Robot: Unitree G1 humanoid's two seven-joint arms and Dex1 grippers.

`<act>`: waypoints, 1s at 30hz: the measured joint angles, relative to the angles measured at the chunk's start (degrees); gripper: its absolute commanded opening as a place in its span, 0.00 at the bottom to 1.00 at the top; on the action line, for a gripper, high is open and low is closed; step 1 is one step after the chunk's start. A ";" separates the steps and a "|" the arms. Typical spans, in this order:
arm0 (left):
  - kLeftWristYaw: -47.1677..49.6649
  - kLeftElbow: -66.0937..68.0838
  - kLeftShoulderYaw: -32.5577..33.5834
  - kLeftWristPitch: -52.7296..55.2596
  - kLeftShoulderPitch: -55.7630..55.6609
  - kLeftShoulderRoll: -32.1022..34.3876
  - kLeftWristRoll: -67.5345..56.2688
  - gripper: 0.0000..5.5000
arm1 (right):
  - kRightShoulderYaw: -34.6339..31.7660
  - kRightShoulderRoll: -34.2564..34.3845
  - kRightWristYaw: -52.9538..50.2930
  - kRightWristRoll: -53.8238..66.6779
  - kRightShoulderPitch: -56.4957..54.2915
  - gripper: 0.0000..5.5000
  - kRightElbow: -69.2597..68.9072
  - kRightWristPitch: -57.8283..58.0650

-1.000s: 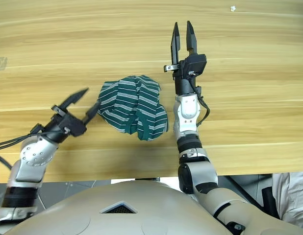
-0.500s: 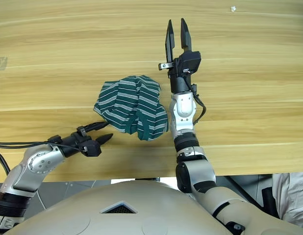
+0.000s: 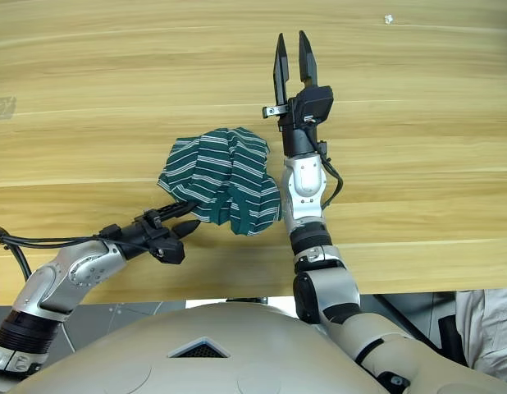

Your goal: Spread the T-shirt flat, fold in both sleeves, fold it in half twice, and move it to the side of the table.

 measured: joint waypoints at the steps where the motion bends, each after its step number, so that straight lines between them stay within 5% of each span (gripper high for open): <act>1: 0.26 0.12 -0.15 0.00 -0.06 0.00 0.06 0.42 | 0.00 0.00 0.00 0.00 0.00 0.27 0.00 0.00; 9: 1.45 2.63 -2.87 -0.03 -3.36 -0.28 0.06 0.42 | 0.00 0.01 0.02 0.01 -0.02 0.27 0.00 0.00; 16: 1.30 4.09 -4.95 -0.03 -4.98 -0.19 0.05 0.21 | 0.01 0.05 0.02 0.00 -0.37 0.27 0.06 0.00; 30: 1.21 3.82 -5.13 -0.15 -6.03 1.01 -2.19 0.05 | -0.10 0.09 0.01 0.00 -1.10 0.27 1.63 -0.04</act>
